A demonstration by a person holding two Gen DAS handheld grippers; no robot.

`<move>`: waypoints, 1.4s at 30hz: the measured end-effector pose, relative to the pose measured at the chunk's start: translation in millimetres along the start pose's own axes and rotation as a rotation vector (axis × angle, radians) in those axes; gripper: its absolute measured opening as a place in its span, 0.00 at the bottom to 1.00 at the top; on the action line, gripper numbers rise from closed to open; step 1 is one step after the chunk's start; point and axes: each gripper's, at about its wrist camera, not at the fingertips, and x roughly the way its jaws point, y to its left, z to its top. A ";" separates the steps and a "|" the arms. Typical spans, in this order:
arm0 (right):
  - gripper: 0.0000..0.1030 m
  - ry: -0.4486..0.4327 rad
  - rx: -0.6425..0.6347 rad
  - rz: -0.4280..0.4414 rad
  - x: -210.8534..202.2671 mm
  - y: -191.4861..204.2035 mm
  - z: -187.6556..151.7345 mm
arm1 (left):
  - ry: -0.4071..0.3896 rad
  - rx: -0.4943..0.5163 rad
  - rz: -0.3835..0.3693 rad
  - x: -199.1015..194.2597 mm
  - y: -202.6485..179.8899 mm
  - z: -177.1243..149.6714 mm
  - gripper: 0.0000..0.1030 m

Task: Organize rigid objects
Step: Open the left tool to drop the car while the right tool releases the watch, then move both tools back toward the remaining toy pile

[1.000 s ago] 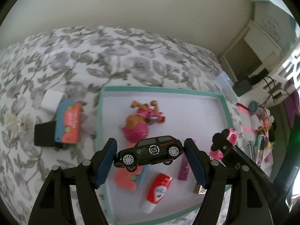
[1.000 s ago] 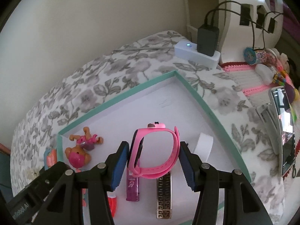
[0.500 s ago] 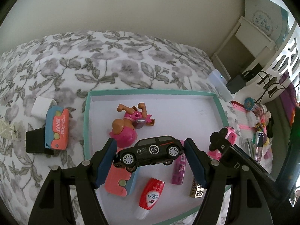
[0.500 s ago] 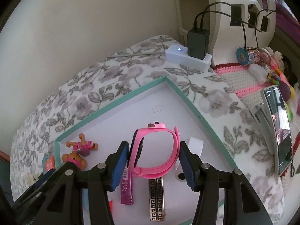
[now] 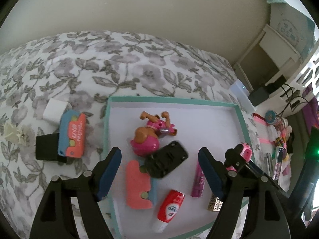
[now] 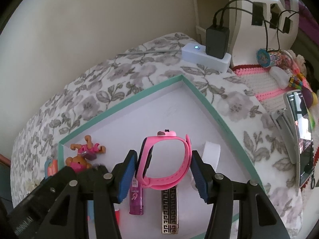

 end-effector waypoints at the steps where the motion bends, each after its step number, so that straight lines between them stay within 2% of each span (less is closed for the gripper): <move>1: 0.56 0.003 -0.003 -0.001 0.7 0.5 -0.4 | -0.002 -0.005 0.006 -0.6 1.7 0.5 0.78; 10: 0.59 0.018 -0.031 -0.015 5.2 4.5 -1.7 | -0.016 -0.033 0.053 -4.7 14.6 3.1 0.79; 15: 0.63 0.018 -0.053 -0.024 6.0 7.8 -2.6 | -0.019 -0.056 0.093 -5.8 23.9 4.4 0.83; 20: 0.76 0.021 -0.095 -0.013 8.4 15.6 -4.2 | -0.024 -0.089 0.170 -6.7 39.6 5.4 0.84; 28: 0.81 0.027 -0.154 -0.012 12.6 27.2 -9.8 | -0.035 -0.161 0.262 -10.3 67.9 6.5 0.85; 32: 0.94 0.022 -0.157 -0.005 12.2 28.3 -10.4 | -0.038 -0.175 0.295 -12.8 77.7 6.4 0.85; 33: 0.94 0.020 -0.158 -0.005 12.0 28.5 -10.4 | -0.037 -0.179 0.300 -12.9 80.0 6.4 0.86; 35: 0.95 0.017 -0.161 -0.005 11.7 29.0 -11.1 | -0.037 -0.187 0.312 -14.0 84.7 6.6 0.96; 42: 1.00 -0.009 -0.203 -0.003 7.9 40.0 -13.6 | -0.064 -0.210 0.349 -26.7 100.1 9.7 0.96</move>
